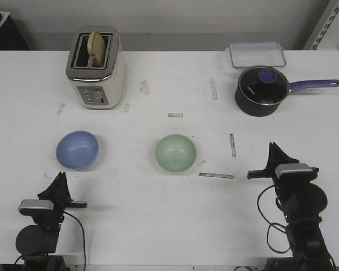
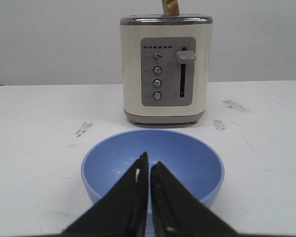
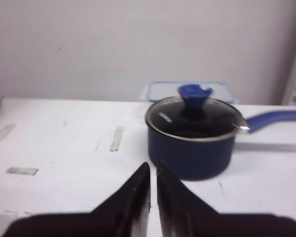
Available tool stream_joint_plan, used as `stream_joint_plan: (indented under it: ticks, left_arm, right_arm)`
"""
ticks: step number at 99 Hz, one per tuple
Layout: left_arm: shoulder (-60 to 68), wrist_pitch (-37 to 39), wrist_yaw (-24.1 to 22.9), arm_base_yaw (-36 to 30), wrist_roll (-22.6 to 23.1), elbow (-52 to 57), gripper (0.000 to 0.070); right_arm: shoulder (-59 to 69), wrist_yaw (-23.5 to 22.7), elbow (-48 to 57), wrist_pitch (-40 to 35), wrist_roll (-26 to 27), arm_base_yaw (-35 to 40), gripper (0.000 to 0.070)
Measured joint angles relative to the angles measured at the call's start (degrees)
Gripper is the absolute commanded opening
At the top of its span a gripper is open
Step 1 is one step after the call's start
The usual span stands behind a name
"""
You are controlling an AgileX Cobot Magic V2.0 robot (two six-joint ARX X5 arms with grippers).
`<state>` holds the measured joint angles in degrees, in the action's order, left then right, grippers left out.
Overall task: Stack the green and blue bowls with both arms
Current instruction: 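Release the green bowl and retract the right gripper to rest, then reach the left gripper forward and lower it into the blue bowl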
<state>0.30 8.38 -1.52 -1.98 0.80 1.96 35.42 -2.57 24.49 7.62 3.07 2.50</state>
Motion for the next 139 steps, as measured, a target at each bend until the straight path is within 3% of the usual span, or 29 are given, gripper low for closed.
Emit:
stream_joint_plan:
  ticks: [20,36,53,105,127,139]
  left_arm:
    - [0.00,0.00,0.00,0.00,0.00,0.00,0.0002]
    - [0.00,0.00,0.00,0.00,0.00,0.00,0.0002]
    - [0.00,0.00,0.00,0.00,0.00,0.00,0.0002]
    - [0.00,0.00,0.04,0.00,-0.11,0.00,0.0002]
    - [0.00,3.32,0.28,0.00,-5.81,0.11,0.0001]
    - [0.59,-0.48,0.33,0.00,-7.26,2.71,0.0001]
  right_arm:
    - [-12.09,-0.04,-6.47,-1.01,3.06,-1.07,0.0013]
    - [-21.57,-0.04,-6.71,-6.67,3.39,-1.07,0.0013]
    - [-30.82,-0.13,-6.71,-7.58,3.41,-1.07,0.0013]
    - [-31.67,-0.13,-6.71,-7.63,3.41,-1.07,0.0013]
    - [-31.67,-0.13,-6.69,-7.63,3.41,-1.05,0.0013]
    - [-31.67,-0.13,-6.71,-7.63,3.41,-1.07,0.0013]
